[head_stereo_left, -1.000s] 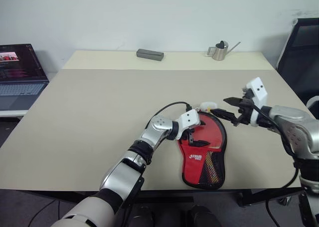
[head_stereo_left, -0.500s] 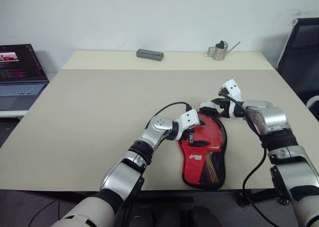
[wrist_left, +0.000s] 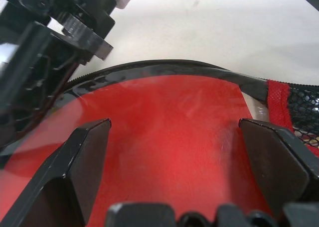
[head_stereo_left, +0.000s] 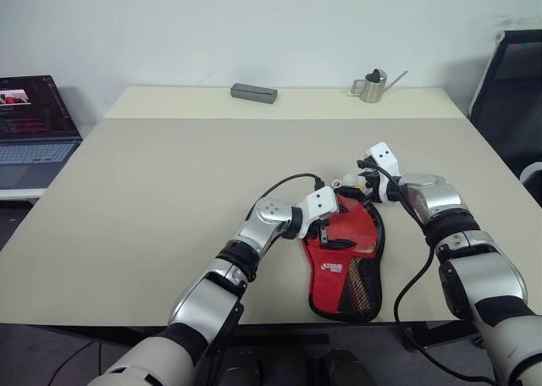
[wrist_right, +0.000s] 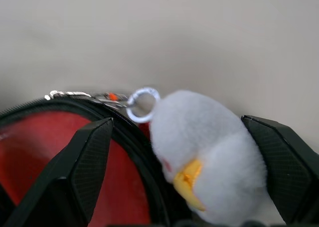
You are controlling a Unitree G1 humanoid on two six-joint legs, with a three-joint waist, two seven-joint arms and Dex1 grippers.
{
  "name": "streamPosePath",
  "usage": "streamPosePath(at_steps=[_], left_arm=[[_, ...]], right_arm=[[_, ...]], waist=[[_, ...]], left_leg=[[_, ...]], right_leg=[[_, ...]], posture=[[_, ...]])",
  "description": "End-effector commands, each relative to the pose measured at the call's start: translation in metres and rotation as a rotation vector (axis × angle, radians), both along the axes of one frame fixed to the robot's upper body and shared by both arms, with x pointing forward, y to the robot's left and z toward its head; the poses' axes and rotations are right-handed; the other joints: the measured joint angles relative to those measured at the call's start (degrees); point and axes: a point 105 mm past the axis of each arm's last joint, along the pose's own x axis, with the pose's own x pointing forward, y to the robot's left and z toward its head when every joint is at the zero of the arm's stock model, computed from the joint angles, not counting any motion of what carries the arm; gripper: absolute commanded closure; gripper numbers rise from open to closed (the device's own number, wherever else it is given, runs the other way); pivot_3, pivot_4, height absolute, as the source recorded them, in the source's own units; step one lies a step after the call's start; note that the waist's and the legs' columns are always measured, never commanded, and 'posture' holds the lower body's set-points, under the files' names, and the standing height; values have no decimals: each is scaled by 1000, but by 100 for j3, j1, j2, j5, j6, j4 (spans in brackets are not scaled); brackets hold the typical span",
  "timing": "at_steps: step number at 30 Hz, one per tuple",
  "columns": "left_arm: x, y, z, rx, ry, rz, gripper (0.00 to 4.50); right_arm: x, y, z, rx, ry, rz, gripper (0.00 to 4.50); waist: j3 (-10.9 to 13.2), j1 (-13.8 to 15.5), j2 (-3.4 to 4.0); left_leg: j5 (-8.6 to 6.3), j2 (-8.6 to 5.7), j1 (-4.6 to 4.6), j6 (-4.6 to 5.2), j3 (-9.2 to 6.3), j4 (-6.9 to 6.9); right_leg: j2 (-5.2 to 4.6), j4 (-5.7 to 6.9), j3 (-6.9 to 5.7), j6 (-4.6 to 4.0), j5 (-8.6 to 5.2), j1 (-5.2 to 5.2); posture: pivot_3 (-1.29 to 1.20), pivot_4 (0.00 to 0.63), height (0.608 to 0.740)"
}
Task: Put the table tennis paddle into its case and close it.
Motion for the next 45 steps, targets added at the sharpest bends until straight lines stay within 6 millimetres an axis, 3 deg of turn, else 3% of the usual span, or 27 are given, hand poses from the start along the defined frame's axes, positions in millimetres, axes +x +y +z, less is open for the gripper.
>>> streamPosePath(at_steps=[1, 4, 9, 12, 15, 23, 31, 36, 45], left_arm=[[-7, 9, -28, 89, 63, 6, 6], [-8, 9, -29, 92, 66, 3, 0], [-9, 11, -33, 102, 80, 11, 0], [-9, 15, -40, 115, 106, 25, 0], [-9, 21, -50, 139, 138, 47, 0], [-14, 33, -68, 179, 186, 69, 0], [-13, 32, -69, 183, 197, 81, 0], [-13, 29, -71, 185, 204, 81, 0], [-13, 25, -69, 185, 204, 71, 0]], right_arm=[[8, 2, 19, -5, -74, -4, 186], [9, 4, 20, -8, -88, -4, 950], [9, 6, 21, -11, -105, 3, 2774], [9, 7, 22, -6, -112, -3, 3571], [9, 2, 22, -16, -125, -22, 4073], [8, -23, 24, -74, -144, -89, 4181], [-2, -57, 16, -138, -121, -145, 4185], [-23, -80, 12, -172, -90, -142, 4185], [-91, -95, 16, -283, -17, 18, 4187]], waist=[[0, -13, 0], [0, -37, 1], [-1, -38, 1], [-1, -38, 2], [-3, -40, 5], [-12, -47, 14], [-20, -36, 17], [-31, 4, 27], [-36, 70, 29]], left_leg=[[0, 0, 0, 0, 0, 0], [0, 0, 0, 0, 0, 0], [0, 0, 0, 0, 0, 0], [0, -1, 0, 0, 0, 0], [0, 0, 1, 0, 0, 0], [0, 0, 10, 0, 0, 0], [0, -1, 38, 0, -2, 1], [0, -3, 44, 1, -3, 2], [0, -3, 39, 0, -5, 2]], right_leg=[[0, 0, 0, 0, 0, 0], [0, 0, 1, -1, 1, 0], [0, 1, 1, -1, 1, 0], [0, 1, 1, -2, 1, 0], [0, 2, 1, -2, 1, 1], [0, 4, 1, 0, 0, 9], [0, -1, 0, 23, -14, 42], [-1, -3, -1, 24, -14, 50], [-1, -13, -2, 26, -15, 50]], posture=[[0, 150, 740], [0, 150, 740], [0, 150, 740], [0, 150, 740], [0, 150, 740], [0, 150, 740], [0, 150, 740], [0, 150, 740], [0, 150, 740]])
